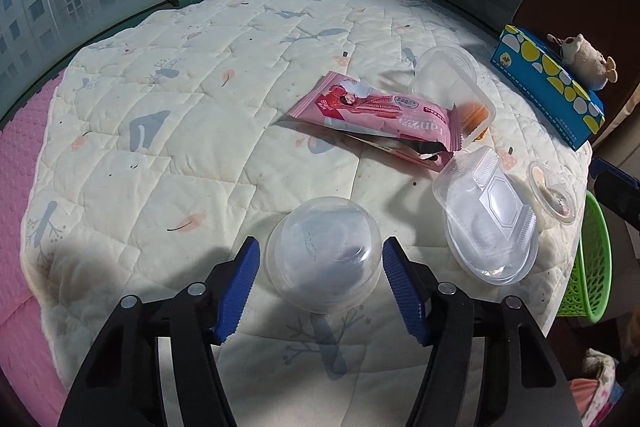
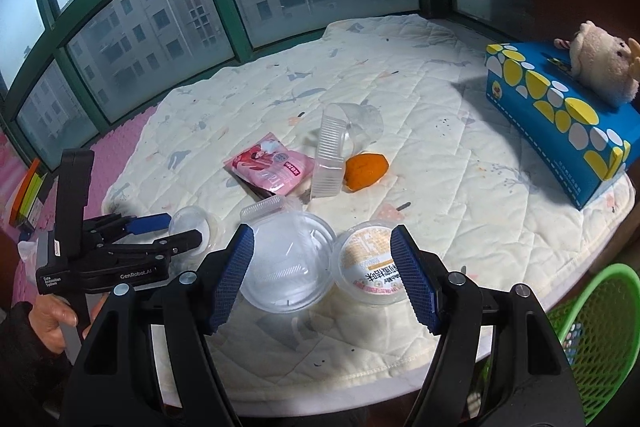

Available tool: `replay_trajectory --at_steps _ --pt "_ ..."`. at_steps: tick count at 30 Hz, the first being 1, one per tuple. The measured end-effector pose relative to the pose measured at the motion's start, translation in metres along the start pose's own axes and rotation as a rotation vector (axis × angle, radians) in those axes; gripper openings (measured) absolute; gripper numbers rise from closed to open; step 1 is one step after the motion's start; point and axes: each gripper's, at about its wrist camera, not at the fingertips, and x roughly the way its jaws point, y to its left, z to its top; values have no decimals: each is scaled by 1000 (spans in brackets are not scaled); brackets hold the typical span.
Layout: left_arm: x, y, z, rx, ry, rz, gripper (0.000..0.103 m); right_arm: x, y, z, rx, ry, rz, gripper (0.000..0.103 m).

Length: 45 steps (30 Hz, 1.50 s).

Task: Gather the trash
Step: 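Grasp the clear rectangular container with the right tool while the left tool grasps the clear dome lid, then carry the container and dome lid to the green basket and release both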

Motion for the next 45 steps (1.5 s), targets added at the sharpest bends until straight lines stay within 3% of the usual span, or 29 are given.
replay_trajectory --at_steps 1,14,29,35,41,45 --pt "1 0 0 3 -1 -11 53 2 2 1 -7 3 3 71" --pt "-33 14 0 -29 -72 -9 52 45 43 1 -159 88 52 63" --pt "-53 21 -5 -57 -100 -29 52 96 46 0 -210 182 -17 55" --pt "-62 14 -2 -48 -112 -44 52 75 40 2 -125 110 10 54" --pt "-69 -10 1 -6 -116 -76 52 10 22 5 0 -46 64 54" --pt "-73 -36 4 33 -122 -114 52 -42 -3 0 54 -139 38 54"
